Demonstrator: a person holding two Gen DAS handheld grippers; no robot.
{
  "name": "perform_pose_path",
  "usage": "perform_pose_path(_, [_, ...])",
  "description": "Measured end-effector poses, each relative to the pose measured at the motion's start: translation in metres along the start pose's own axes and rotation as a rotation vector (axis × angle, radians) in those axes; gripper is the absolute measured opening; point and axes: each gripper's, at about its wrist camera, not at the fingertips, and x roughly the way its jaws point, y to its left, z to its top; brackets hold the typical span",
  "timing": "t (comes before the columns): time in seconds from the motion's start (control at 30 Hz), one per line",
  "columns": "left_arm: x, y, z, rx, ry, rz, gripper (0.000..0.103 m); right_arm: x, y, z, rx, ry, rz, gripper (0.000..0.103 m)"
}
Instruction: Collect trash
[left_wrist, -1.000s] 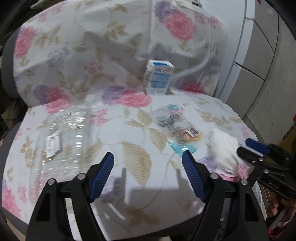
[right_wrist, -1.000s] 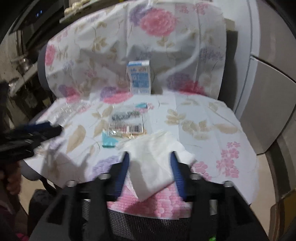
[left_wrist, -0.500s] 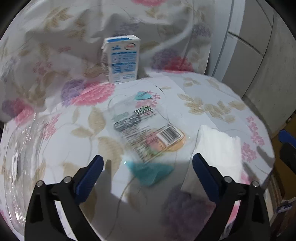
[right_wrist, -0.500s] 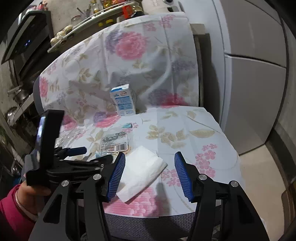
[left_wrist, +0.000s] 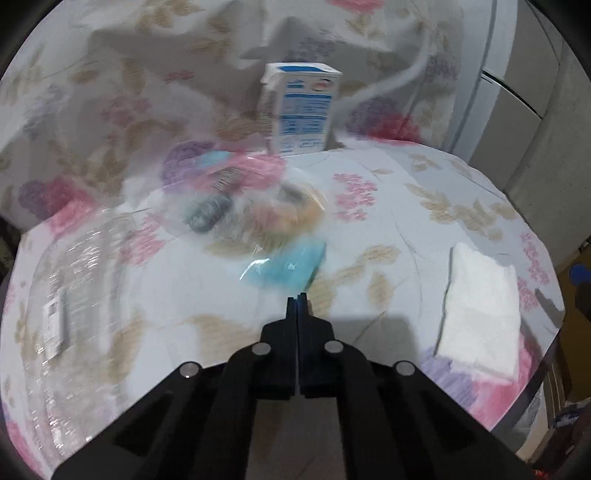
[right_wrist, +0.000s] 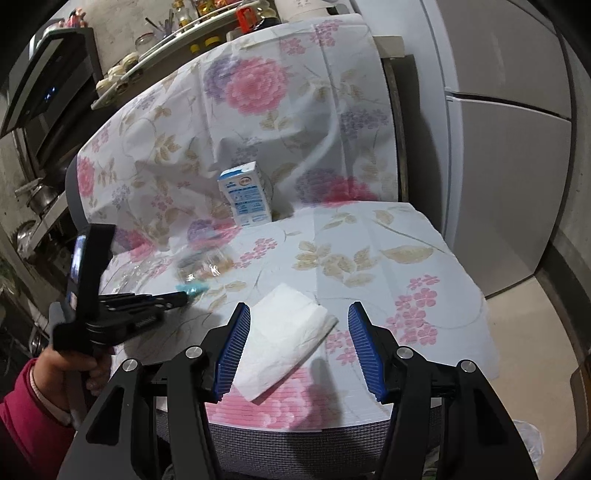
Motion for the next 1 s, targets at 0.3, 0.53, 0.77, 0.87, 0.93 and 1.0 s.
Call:
perform_pose_path(0.3, [-0.037, 0.023, -0.028, -0.056, -0.038, -0.073, 0.006, -0.007, 0.016, 0.002, -0.028, -0.013, 0.000, 0.057])
perform_pose_path(0.53, [-0.010, 0.028, 0.024, -0.111, -0.124, 0.024, 0.071, -0.004, 0.025, 0.002, -0.050, -0.016, 0.006, 0.057])
perform_pose_path(0.77, [0.039, 0.033, 0.066, -0.165, -0.088, 0.121, 0.053, 0.005, 0.014, 0.007, -0.036, -0.013, 0.000, 0.057])
perform_pose_path(0.87, [0.059, 0.036, 0.072, -0.168, -0.045, 0.125, 0.039, 0.009, 0.010, 0.007, -0.027, -0.009, -0.002, 0.057])
perform_pose_path(0.93, [0.065, 0.037, 0.071, -0.155, -0.027, 0.121, 0.032, 0.011, 0.008, 0.006, -0.025, -0.003, -0.003, 0.057])
perform_pose_path(1.0, [0.063, 0.035, 0.069, -0.122, -0.003, 0.081, 0.015, 0.012, 0.007, 0.005, -0.022, 0.004, -0.004, 0.057])
